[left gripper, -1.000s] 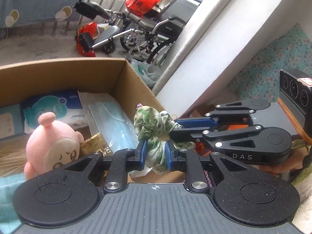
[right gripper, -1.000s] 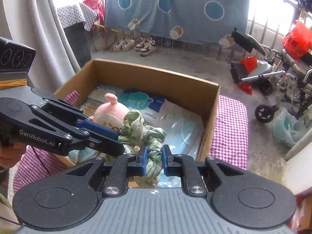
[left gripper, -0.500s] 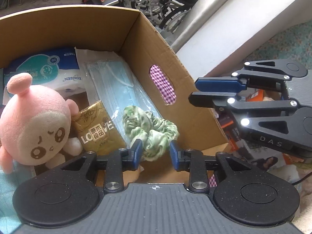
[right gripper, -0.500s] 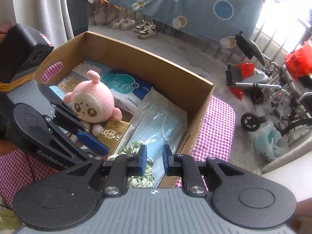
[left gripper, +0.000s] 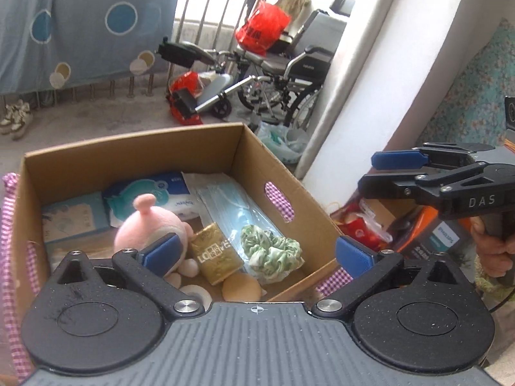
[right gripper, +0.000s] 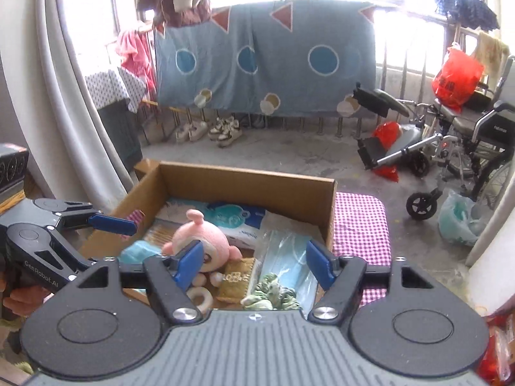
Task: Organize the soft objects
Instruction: 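Withdraw the right gripper up from the box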
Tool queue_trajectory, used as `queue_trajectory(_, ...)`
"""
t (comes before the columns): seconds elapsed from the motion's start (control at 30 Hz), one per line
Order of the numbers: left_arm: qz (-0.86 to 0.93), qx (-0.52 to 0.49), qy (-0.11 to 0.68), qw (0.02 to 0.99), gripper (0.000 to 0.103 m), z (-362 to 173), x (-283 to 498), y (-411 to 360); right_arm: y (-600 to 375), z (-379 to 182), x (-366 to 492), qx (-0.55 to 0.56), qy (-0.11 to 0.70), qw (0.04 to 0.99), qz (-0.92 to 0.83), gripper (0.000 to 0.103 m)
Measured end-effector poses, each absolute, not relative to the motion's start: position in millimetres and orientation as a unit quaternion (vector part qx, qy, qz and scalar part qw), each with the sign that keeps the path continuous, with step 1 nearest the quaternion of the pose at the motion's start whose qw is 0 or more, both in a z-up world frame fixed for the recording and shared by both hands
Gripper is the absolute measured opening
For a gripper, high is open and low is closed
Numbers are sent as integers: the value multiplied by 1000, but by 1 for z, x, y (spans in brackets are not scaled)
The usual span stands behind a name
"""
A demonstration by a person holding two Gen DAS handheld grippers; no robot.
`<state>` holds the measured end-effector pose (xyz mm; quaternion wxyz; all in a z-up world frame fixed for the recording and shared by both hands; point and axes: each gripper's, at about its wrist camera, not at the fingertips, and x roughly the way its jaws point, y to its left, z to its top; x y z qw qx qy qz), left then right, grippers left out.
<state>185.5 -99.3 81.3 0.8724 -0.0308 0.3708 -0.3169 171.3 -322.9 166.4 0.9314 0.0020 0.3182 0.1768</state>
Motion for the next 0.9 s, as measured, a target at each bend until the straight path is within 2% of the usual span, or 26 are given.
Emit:
queue_trajectory(0.07, -295, -26, 351, 888, 103, 94, 168, -85, -327, 177, 151, 37, 299, 936, 182, 88)
queue_trajectory(0.13, -271, -24, 338, 901, 103, 104, 153, -70, -330, 186, 131, 65, 286, 938, 185, 92)
queue_trajectory(0.23, -227, -24, 331, 915, 103, 117, 135, -48, -334, 196, 97, 99, 253, 943, 195, 103)
queue_trajectory(0.37, -171, -42, 339, 924, 103, 126, 115, -20, -336, 191, 70, 143, 242, 937, 206, 103)
queue_trajectory(0.47, -126, -5, 329, 936, 103, 125, 105, -19, -329, 173, 68, 167, 249, 931, 208, 103)
queue_trajectory(0.63, -55, 63, 316, 945, 103, 108, 101, -32, -294, 133, 84, 152, 273, 938, 150, 103)
queue_trajectory(0.77, -37, 75, 306, 948, 103, 91, 106, -37, -273, 115, 99, 142, 299, 936, 118, 103)
queue_trajectory(0.9, -6, 70, 300, 952, 103, 79, 106, -39, -255, 112, 106, 83, 305, 945, 88, 103)
